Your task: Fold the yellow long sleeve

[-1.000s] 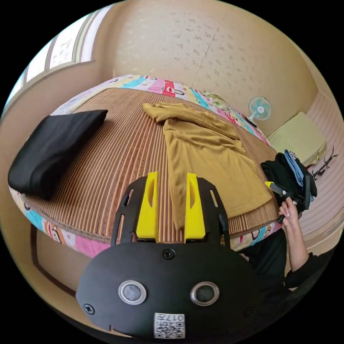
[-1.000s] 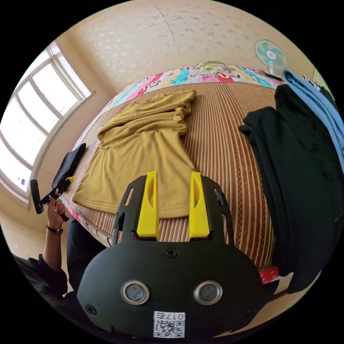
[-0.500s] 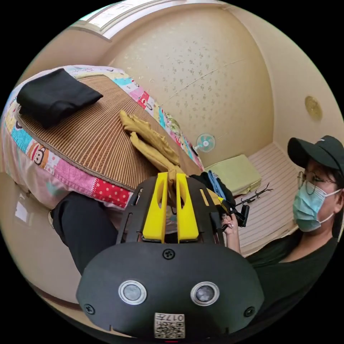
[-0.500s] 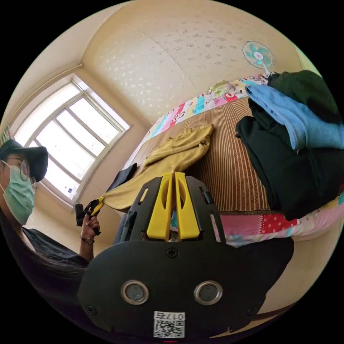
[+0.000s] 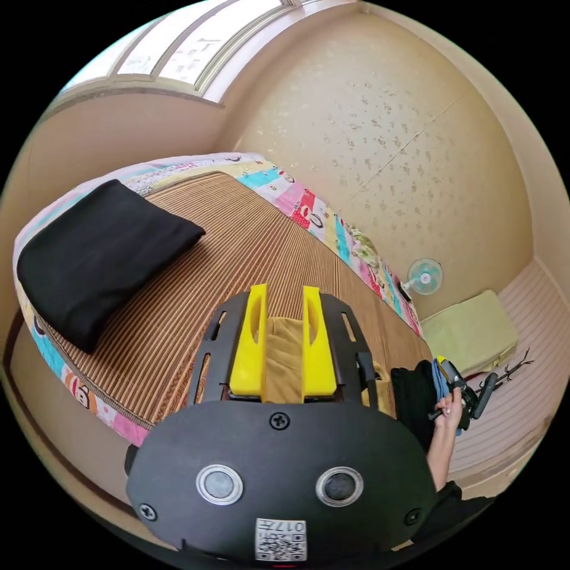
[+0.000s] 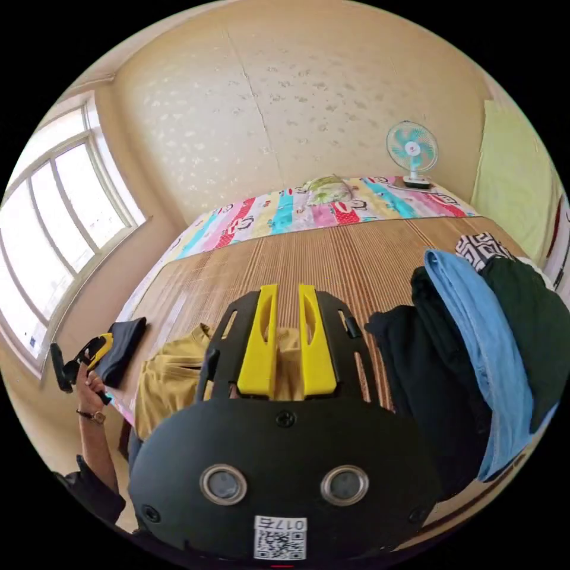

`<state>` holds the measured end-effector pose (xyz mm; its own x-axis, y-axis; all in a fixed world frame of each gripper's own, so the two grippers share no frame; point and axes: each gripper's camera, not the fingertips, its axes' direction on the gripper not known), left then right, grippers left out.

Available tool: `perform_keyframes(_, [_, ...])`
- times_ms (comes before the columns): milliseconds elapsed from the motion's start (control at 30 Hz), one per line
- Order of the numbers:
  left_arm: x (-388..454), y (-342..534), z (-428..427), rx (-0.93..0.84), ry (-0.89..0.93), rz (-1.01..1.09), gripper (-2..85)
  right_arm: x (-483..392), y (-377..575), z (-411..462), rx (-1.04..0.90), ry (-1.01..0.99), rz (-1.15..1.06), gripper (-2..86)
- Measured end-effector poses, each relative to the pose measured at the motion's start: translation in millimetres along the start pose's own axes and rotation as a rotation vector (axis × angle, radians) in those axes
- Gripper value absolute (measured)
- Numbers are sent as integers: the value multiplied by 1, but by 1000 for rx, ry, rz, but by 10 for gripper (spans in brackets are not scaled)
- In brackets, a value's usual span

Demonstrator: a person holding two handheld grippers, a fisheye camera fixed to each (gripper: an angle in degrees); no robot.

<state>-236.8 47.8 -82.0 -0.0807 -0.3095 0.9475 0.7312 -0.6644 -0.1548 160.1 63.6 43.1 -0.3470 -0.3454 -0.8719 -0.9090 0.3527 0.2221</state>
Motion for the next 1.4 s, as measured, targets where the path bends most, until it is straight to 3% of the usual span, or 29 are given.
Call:
perform_keyframes(200, [-11,70,27,-96,-36,149,95,-9,69,67,-177,-38,-151,111])
perform_keyframes(333, [-2,62,62,-166,-48,240,97,6,66,112,-253,-236,-124,107])
perform_keyframes(433, [5,51,94,-226,-191,284,88,-4,54,140,-342,-92,-144,75])
perform_keyframes(500, [4,51,120,-324,-233,294,77,-9,53,152,-371,-101,-180,50])
perform_keyframes(600, [0,54,93,-197,-130,275,44,-8,50,123,-259,-124,-126,34])
perform_keyframes(667, [3,54,40,-20,3,237,28,-10,43,62,-92,-145,-70,31])
perform_keyframes(833, [15,17,36,21,42,238,28,-29,8,8,92,-58,-64,29])
perform_keyframes(967, [-3,-19,122,-124,-83,193,50,-33,-35,104,-19,126,-85,29])
perform_keyframes(1100, [-27,-6,119,-127,-77,152,90,-28,-25,157,-210,228,-61,27])
perform_keyframes(1233, [-54,51,50,-73,-8,81,138,-67,15,92,-57,72,-154,25])
perform_keyframes(1400, [-82,118,39,-220,127,-128,166,-102,54,78,-85,-275,-178,18])
